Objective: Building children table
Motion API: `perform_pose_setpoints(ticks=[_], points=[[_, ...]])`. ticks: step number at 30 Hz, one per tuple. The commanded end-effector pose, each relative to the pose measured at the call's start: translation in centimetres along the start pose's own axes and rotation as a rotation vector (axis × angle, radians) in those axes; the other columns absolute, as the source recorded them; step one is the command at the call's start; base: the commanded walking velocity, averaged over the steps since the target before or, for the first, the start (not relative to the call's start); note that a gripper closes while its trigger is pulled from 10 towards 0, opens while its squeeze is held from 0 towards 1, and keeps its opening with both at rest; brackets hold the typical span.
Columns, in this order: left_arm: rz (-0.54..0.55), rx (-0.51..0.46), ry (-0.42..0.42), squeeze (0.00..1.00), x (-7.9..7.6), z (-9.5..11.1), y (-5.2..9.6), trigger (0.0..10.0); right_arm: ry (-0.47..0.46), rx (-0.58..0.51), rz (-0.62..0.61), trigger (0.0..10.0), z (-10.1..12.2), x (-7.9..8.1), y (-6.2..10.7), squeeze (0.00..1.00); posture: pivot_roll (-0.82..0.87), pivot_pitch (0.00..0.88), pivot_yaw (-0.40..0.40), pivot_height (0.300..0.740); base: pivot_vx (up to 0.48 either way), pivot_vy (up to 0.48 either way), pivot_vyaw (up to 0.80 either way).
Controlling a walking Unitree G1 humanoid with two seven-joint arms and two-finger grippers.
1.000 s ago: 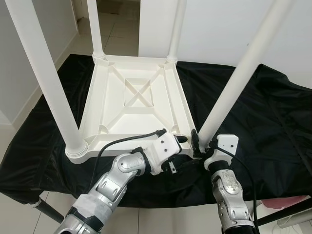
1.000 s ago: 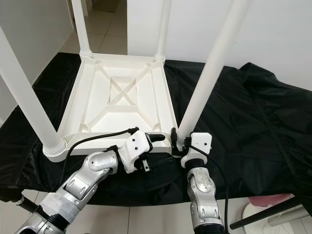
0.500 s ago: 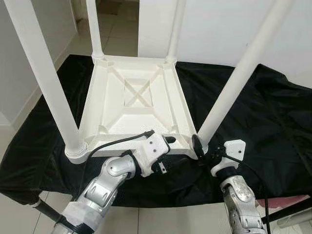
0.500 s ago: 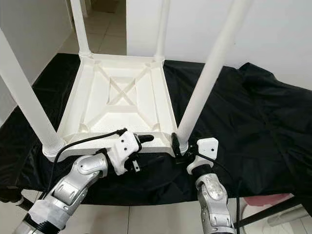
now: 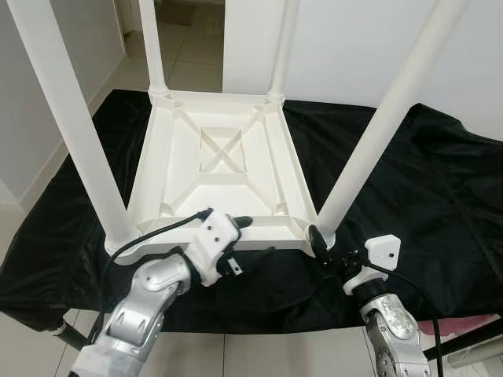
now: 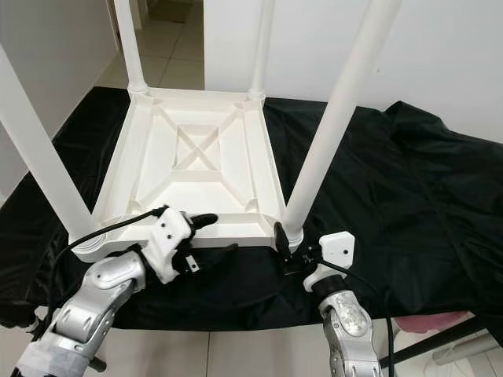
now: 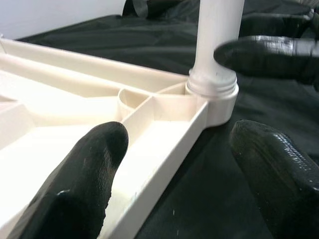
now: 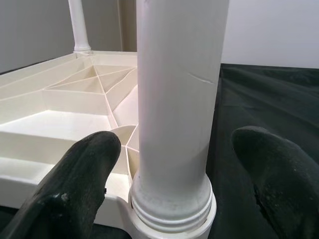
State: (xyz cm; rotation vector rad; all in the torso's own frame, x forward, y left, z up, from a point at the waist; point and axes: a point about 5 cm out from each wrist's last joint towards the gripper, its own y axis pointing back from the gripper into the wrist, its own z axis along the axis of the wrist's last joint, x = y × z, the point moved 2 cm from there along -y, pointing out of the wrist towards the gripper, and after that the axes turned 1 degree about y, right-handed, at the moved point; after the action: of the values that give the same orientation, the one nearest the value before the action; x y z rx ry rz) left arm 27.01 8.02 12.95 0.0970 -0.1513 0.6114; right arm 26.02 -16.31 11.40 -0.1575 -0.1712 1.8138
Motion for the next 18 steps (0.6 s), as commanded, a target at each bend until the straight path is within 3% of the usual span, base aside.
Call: perform_pose_setpoints(ticks=[1,11,18], points=[[0.151,0.033,-0.015,0.00,1.5,-0.5,0.7,10.0,-0.019,-0.020,-0.014,10.0,0.6,0.0,-0.8,0.00,-0.03,0.000,-0.078,0.740,0.000,0.000,0.00],[0.140,0.089,-0.104,0.00,4.1,-0.9,1.5,10.0,-0.042,-0.039,-0.029,10.0,1.1,1.3,-3.5,0.00,-0.01,0.000,-0.095,0.740,0.000,0.000,0.00],[0.158,0.058,-0.108,0.00,4.6,0.1,1.0,10.0,-0.011,-0.038,-0.100,10.0,1.6,1.9,-4.5,0.00,-0.01,0.000,-0.088,0.740,0.000,0.000,0.00]])
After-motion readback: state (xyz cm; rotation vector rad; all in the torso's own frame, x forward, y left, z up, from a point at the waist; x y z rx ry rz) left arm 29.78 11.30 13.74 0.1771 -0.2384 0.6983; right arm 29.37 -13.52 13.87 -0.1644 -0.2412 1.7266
